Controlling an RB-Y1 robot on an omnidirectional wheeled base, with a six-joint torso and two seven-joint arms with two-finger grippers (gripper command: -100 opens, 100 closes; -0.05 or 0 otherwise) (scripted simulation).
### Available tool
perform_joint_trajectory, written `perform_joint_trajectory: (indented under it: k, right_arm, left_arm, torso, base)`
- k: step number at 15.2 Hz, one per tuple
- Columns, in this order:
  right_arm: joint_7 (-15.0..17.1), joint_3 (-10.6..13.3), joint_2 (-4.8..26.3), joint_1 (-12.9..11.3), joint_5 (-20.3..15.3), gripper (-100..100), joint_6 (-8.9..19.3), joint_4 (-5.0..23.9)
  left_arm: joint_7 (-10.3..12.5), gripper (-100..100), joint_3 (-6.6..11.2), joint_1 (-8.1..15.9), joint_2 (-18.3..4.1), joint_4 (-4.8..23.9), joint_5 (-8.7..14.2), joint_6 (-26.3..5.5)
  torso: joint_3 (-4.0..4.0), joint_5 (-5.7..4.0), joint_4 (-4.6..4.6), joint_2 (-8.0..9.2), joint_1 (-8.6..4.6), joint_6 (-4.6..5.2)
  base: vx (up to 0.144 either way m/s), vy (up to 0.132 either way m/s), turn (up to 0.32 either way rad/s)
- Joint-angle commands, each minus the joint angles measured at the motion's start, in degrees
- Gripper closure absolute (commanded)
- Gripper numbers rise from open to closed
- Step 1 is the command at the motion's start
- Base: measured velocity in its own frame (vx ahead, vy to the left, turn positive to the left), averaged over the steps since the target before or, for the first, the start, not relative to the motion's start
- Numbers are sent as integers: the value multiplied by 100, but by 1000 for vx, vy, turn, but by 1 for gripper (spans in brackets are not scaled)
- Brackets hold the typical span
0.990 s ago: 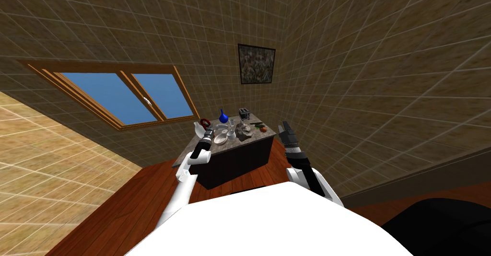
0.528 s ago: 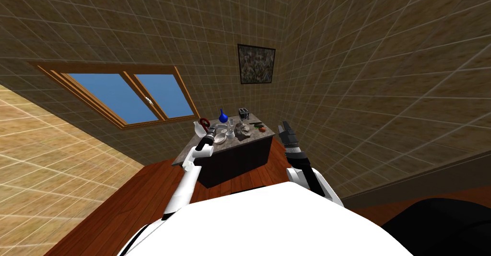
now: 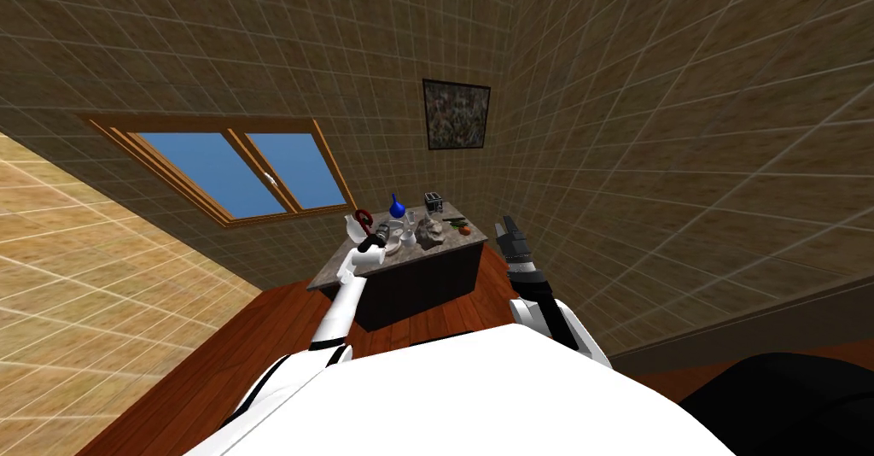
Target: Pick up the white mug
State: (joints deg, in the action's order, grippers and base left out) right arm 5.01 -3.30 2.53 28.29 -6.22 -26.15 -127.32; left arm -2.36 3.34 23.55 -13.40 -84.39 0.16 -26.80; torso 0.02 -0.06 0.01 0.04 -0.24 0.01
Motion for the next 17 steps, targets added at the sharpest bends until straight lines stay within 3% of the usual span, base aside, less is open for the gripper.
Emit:
perform_joint_trajectory:
  k: [1,3,5,6,8,9,11,13,14,15,17]
  right_arm:
    - [0,0,0,0,0,0,0,0]
    - [0,0,0,0,0,0,0,0]
    - [0,0,0,0,0,0,0,0]
    - [0,0,0,0,0,0,0,0]
    - [0,0,0,0,0,0,0,0]
    - [0,0,0,0,0,0,0,0]
    - [0,0,0,0,0,0,0,0]
    - [0,0,0,0,0,0,0,0]
    - [0,0,0,0,0,0,0,0]
    - [0,0,0,0,0,0,0,0]
    - [0,0,0,0,0,0,0,0]
  left_arm:
    - [-8,-100,0,211,9,230,11,-245]
    - [-24,-100,1,501,19,477,64,-536]
    - [-24,-100,1,571,19,596,64,-599]
    - [-39,-100,2,818,33,823,116,-837]
    - [-39,-100,2,929,33,961,116,-953]
    - [-51,-100,5,1152,52,1158,167,-1160]
    - [-51,-100,5,1281,52,1327,167,-1305]
    - [-62,-100,8,1623,76,1656,218,-1581]
    - [-62,-100,8,1625,76,1692,218,-1654]
    - [-71,-100,12,1838,103,1868,267,-1822]
    - [-71,-100,12,1959,103,2055,267,-1999]
  torso:
    - [0,0,0,0,0,0]
    - [0,1,0,0,2,0]
    - [-1,1,0,-1,3,0]
    - [-1,2,-1,-2,9,-1]
    - [-1,1,0,-2,6,-1]
    - [-1,2,-1,-2,9,-1]
    - [-2,1,-1,-3,6,0]
    - [-1,2,0,-2,8,-1]
    - [-1,1,0,-2,6,-1]
    - [-2,2,-1,-3,7,-1]
    - [-3,1,-1,-6,6,-1]
  base:
    - [-17,-38,14]
    - [-18,-52,37]
    - [-12,-31,13]
    - [-15,-32,31]
    - [-14,-37,37]
    - [-12,-37,50]
    - [-12,-35,33]
    - [-17,-38,47]
    - [-6,-34,18]
    - [-3,-37,44]
    - [0,-32,33]
